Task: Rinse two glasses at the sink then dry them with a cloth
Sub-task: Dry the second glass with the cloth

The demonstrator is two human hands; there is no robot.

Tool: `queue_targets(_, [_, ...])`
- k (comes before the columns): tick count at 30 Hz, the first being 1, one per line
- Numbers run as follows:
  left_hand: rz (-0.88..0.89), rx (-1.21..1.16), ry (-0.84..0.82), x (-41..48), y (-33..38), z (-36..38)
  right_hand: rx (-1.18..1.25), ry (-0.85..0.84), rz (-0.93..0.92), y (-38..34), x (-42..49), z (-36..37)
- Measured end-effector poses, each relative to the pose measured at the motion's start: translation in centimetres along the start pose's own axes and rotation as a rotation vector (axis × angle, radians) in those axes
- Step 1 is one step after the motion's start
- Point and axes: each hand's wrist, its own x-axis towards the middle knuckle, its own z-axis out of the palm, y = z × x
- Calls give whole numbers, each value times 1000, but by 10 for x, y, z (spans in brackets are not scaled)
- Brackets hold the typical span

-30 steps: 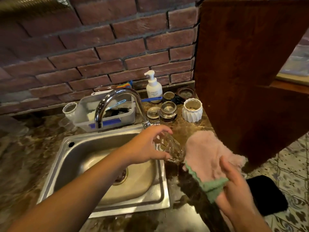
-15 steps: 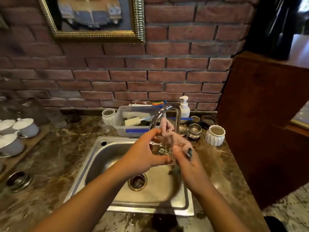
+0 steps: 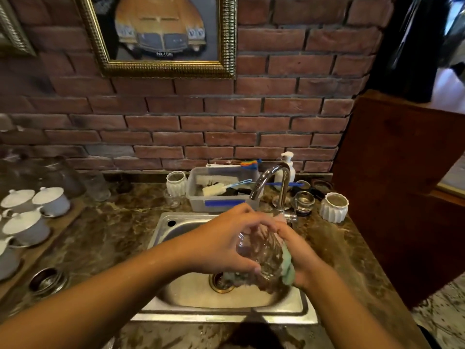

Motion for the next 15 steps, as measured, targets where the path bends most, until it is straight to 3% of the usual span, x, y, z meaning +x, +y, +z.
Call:
queue_targets(4, [-152, -202, 106, -3, -7, 4, -77, 219, -142, 10, -6, 4])
queue_targets(7, [-245, -519, 158, 1, -6, 7, -273, 316, -325, 16, -18, 16])
queue_targets(12, [-389, -856, 198, 7, 0, 13, -593, 268, -797, 41, -37, 19])
queue_targets(15, [-424, -900, 203, 7, 2, 17, -769, 242, -947, 61, -32, 3])
